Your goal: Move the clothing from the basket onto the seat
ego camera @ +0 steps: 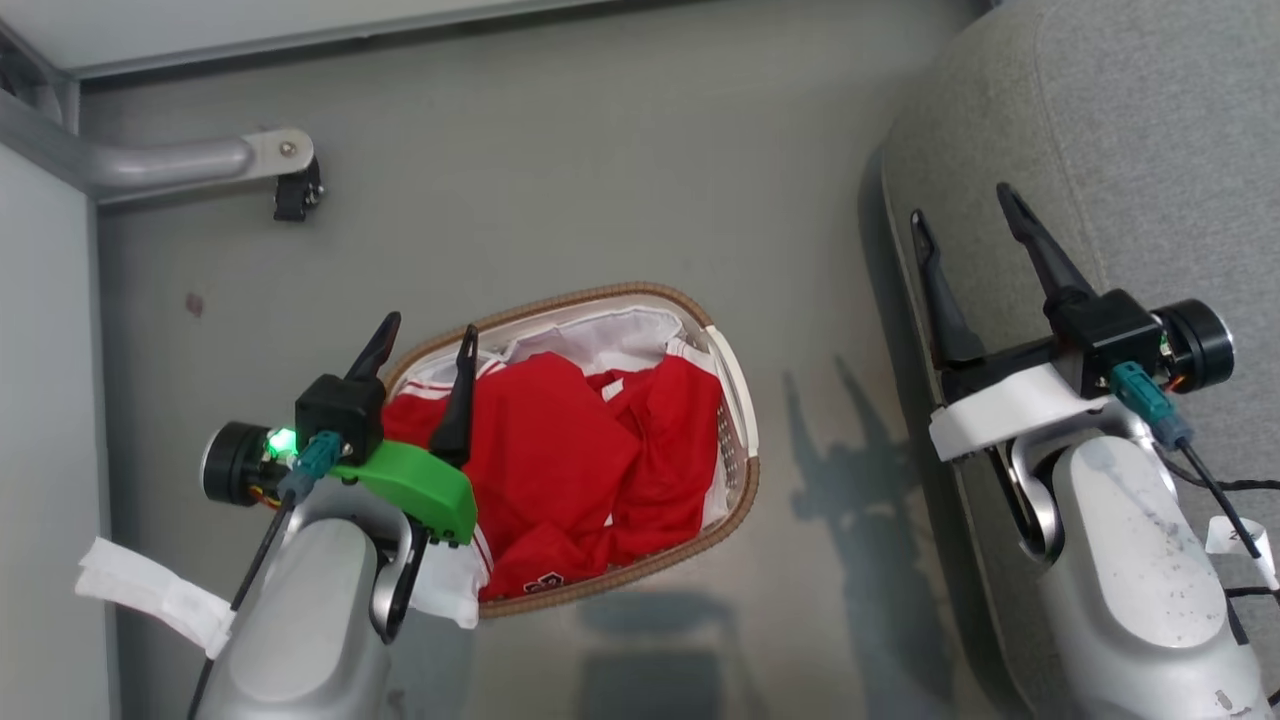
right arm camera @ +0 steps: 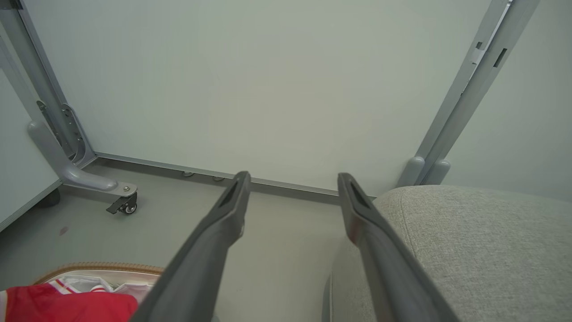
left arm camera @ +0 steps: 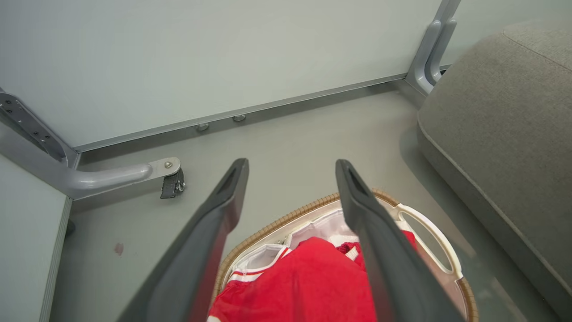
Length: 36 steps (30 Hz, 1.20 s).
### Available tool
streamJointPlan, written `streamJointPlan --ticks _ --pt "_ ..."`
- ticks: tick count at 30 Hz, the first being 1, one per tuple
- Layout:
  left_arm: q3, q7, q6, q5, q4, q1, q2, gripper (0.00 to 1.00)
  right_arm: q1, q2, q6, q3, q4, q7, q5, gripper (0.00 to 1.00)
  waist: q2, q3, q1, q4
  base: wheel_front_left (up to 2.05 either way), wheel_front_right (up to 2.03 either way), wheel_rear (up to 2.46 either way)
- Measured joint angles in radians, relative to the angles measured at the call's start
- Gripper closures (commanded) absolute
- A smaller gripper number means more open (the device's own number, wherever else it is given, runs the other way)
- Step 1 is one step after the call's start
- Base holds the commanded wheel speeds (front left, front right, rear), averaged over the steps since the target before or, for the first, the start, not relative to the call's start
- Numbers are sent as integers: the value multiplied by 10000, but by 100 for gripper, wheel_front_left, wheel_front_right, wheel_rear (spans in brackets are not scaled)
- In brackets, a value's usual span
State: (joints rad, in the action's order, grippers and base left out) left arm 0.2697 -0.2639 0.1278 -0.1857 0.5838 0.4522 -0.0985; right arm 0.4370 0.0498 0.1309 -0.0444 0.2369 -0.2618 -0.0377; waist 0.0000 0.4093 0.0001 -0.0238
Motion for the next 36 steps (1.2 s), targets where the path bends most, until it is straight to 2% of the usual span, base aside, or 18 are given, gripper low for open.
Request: streamJointPlan --ticks 12,20,36 --pt "1655 0 0 -1034 1150 1941 -794 0 862 -2 0 -136 -853 0 297 0 1 2077 1 -191 0 0 0" --pt "3312 0 0 -1666 2084 3341 -1469 0 1299 4 0 -288 -1275 0 500 0 0 3574 1 -493 0 0 0" --pt "5783 0 0 -2886 4201 5231 -2067 0 1475 4 0 -548 -1605 0 867 0 1 5272 1 -1211 0 0 0"
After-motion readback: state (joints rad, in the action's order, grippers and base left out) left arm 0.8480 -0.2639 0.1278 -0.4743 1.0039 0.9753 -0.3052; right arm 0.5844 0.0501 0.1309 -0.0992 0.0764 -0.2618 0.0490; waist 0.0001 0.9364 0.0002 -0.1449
